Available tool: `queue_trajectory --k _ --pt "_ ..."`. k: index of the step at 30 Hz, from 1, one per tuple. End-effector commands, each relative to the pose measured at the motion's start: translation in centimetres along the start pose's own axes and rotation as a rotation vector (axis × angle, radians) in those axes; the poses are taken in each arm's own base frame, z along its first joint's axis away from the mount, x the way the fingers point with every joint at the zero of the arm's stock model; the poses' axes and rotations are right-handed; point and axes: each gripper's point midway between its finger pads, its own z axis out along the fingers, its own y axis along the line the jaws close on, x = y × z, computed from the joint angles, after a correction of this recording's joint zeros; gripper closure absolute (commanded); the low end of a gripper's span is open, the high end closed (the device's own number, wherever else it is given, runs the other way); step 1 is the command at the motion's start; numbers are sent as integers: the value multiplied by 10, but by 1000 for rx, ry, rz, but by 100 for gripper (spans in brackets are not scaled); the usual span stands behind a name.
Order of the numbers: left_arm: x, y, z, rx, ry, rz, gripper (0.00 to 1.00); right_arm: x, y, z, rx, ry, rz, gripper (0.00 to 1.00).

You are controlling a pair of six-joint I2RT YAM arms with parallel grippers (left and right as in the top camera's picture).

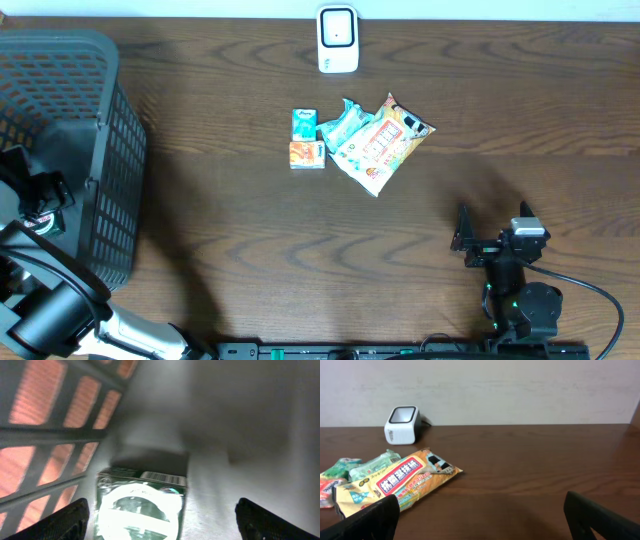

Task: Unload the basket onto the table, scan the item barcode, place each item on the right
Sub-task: 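Lift the Zam-Buk box up out of the basket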

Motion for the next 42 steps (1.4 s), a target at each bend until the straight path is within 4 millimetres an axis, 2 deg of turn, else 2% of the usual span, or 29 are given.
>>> queue_trajectory --k 1,7,12,16,17,18,24,27,32,39,42 --pt "10 12 7 -34 33 -89 8 1 0 0 2 1 -12 1" --pt "22 10 20 -21 84 -91 8 1 0 0 3 1 -12 1" --pt "37 5 44 1 153 -89 9 1 0 0 3 1 -12 1" --pt "41 3 53 6 170 -89 19 1 0 0 2 1 -12 1" --pt "40 4 53 4 164 -89 29 1 0 0 2 1 -12 1" --pt "39 4 53 3 162 -90 31 1 0 0 2 1 -12 1" --pt "35 5 47 -4 144 -115 32 1 0 0 2 1 -12 1" --pt "17 10 24 -25 72 -203 42 1 0 0 3 1 -12 1" --pt "-14 -6 -18 87 -79 -206 42 1 0 0 3 1 -12 1" --pt "-60 -23 -105 229 -357 -280 44 1 0 0 2 1 -12 1" --pt "-78 -32 -155 299 -505 -292 44 1 0 0 3 1 -12 1"
